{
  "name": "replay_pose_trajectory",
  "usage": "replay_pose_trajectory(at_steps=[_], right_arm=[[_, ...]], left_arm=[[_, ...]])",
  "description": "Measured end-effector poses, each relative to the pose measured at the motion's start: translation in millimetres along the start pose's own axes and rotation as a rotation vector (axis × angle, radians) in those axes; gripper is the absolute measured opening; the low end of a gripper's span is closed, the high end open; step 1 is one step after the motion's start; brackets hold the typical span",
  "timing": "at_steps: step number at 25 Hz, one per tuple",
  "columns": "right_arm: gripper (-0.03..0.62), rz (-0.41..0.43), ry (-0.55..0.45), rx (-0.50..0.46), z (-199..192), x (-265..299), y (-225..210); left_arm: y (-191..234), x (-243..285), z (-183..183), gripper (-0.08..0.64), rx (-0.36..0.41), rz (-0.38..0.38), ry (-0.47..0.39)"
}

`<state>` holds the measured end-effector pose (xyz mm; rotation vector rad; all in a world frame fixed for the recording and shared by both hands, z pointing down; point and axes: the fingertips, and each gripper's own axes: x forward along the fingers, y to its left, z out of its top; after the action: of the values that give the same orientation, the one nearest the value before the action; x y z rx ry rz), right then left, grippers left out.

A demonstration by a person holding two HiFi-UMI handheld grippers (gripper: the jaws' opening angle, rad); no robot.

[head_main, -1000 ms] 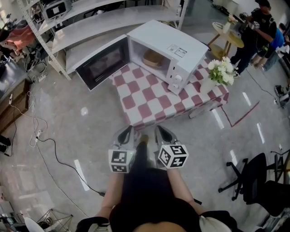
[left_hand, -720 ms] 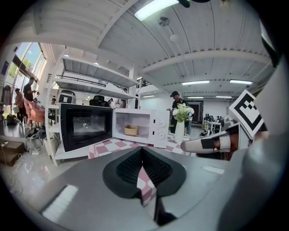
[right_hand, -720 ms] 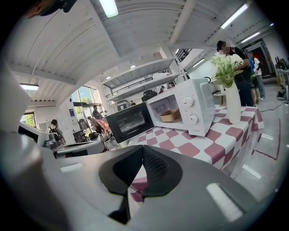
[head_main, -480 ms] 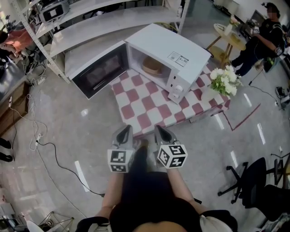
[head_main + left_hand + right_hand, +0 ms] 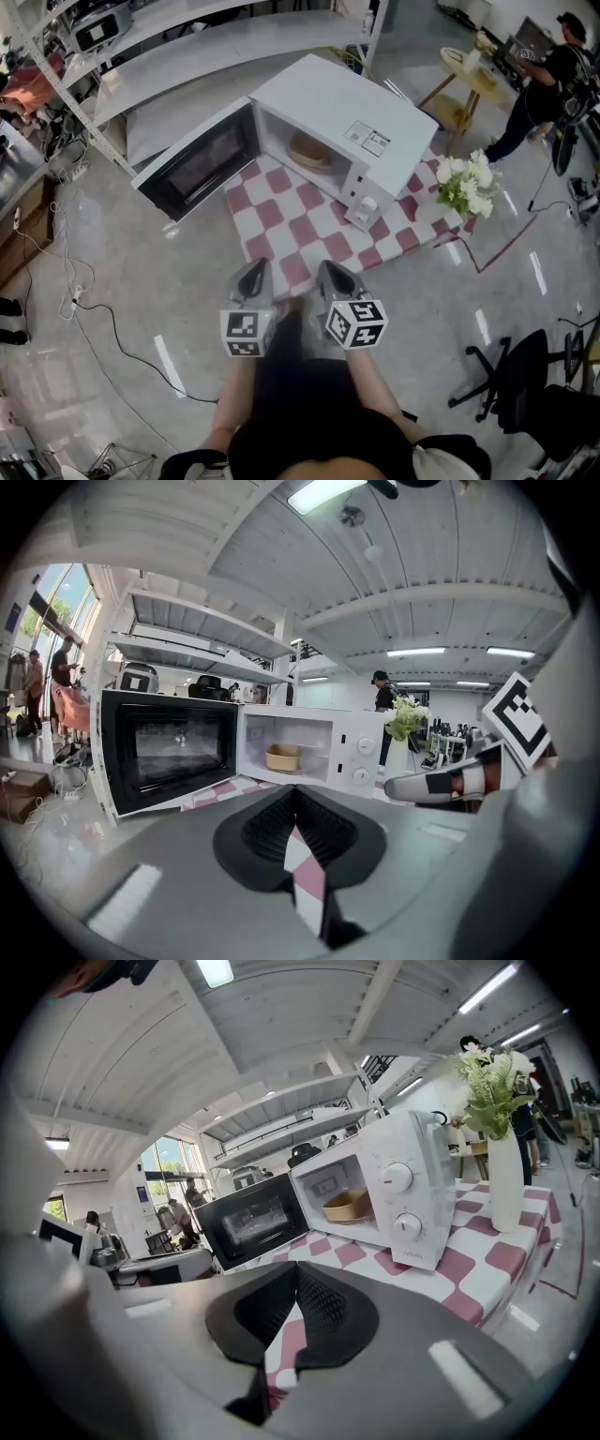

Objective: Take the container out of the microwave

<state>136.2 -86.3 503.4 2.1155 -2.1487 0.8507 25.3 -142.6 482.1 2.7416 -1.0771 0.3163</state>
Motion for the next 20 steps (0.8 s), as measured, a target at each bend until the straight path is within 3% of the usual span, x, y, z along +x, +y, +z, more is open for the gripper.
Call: replay_pose_trajectory(at_steps=[20], right_arm=[[0.000,-0.038,-0.012,-0.004,49.1,68.1,-26.5]], left_arm=[[34.1,80.2,34.4,0.009,0.001,-0.046,-0.003]])
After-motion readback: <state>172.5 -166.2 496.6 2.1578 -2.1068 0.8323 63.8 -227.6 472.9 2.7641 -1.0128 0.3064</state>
